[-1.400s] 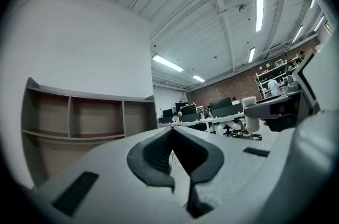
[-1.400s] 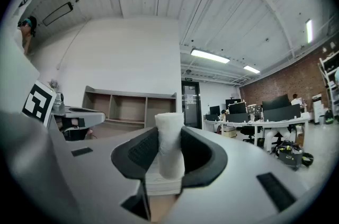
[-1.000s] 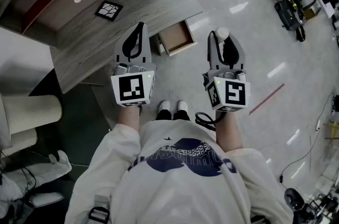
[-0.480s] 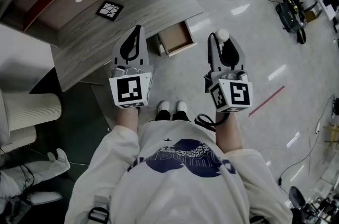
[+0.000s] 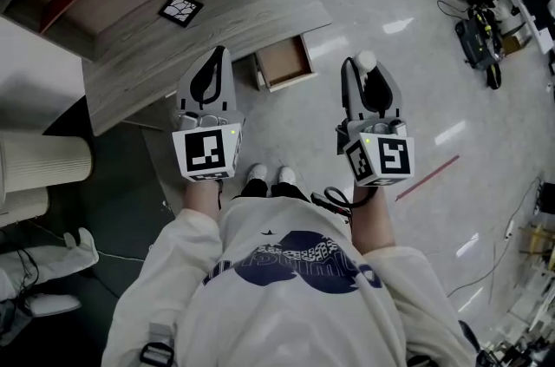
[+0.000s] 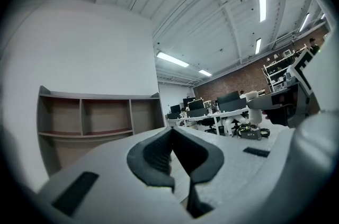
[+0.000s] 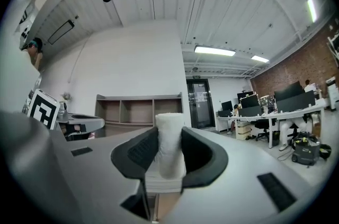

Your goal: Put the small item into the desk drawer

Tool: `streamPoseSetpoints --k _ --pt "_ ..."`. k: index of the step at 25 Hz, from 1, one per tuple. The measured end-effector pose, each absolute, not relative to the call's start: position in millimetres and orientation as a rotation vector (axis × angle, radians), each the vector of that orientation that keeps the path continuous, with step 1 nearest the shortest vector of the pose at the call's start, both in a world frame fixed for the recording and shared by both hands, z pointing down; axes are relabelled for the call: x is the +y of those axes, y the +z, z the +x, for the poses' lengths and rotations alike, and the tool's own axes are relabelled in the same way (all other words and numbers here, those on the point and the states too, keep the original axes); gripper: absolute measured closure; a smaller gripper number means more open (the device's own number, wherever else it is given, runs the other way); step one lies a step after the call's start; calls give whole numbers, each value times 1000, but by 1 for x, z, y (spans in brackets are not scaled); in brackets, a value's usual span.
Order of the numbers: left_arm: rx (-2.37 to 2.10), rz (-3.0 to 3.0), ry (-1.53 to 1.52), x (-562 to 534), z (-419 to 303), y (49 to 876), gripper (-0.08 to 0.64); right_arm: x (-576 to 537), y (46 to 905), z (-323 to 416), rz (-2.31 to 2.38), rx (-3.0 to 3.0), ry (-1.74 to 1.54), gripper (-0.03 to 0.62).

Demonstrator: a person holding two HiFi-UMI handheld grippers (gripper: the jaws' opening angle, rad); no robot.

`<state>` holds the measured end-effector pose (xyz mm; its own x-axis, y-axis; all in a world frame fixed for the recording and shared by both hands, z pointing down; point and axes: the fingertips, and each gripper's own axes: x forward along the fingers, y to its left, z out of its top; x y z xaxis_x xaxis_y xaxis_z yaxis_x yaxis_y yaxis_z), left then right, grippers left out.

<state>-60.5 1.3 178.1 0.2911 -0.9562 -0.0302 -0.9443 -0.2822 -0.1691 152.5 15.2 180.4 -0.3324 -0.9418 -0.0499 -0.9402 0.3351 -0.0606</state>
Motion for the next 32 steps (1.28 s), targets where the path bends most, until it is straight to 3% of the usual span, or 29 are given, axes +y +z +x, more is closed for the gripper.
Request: streamPoseSetpoints --k 14,32 --pt "1792 -2427 -185 -31 -54 229 552 -33 241 133 -1656 2714 -53 466" --pt "1803 -2552 -265 -105 -83 312 552 -142 430 85 -1657 3211 -26 466"
